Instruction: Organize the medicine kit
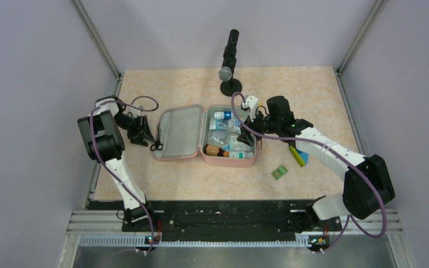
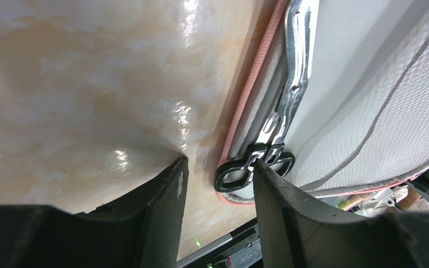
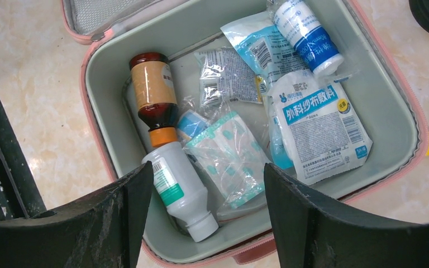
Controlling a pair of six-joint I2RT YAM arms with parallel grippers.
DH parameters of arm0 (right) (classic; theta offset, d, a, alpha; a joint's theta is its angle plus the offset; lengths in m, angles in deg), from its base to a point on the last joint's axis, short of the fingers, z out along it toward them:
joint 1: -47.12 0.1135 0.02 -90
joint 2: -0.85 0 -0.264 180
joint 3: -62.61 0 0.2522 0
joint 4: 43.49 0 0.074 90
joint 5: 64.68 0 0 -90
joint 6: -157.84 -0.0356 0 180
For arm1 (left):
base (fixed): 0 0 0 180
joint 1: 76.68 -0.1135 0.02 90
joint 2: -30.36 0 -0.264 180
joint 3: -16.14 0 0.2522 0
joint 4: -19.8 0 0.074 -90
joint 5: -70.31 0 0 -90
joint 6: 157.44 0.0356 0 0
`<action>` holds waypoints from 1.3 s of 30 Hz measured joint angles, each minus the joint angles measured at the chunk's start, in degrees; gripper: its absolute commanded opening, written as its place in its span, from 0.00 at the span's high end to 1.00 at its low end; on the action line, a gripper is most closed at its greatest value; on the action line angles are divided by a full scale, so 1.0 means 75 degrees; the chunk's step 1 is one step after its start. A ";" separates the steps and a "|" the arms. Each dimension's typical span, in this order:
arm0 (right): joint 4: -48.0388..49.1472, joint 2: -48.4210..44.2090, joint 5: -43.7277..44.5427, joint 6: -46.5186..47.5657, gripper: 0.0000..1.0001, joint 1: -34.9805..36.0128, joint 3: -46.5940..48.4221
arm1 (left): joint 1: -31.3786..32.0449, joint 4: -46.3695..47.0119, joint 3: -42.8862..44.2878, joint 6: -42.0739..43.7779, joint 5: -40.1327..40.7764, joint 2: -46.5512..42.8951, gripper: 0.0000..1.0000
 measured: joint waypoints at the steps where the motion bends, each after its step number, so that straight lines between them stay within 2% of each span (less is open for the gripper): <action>1: 0.0003 -0.0003 0.0000 0.0000 0.28 0.0000 0.0000 | 0.0041 0.0020 0.0000 -0.0029 -0.0009 0.0003 0.48; 11: 0.0055 -0.0003 0.0061 0.0000 0.28 0.0000 -0.0035 | 0.0318 0.0096 -0.0047 -0.0128 -0.0880 0.0224 0.56; 20: 0.0102 -0.0003 0.0108 0.0003 0.28 0.0000 -0.0213 | 0.0358 0.0440 -0.0338 -0.0245 -0.1454 0.0224 0.68; 28: 0.0181 0.0000 0.0108 0.0003 0.29 0.0017 -0.0213 | 0.0361 0.0714 -0.0717 -0.0277 -0.1667 -0.0154 0.71; 32: 0.0280 0.0012 0.0105 0.0006 0.29 0.0105 -0.0210 | 0.0364 0.0746 -0.0720 -0.0306 -0.1821 -0.0414 0.76; 39: 0.0335 0.0195 0.0105 0.0009 0.29 0.0230 -0.0192 | 0.0370 0.0796 -0.0833 -0.0414 -0.2116 -0.0595 0.77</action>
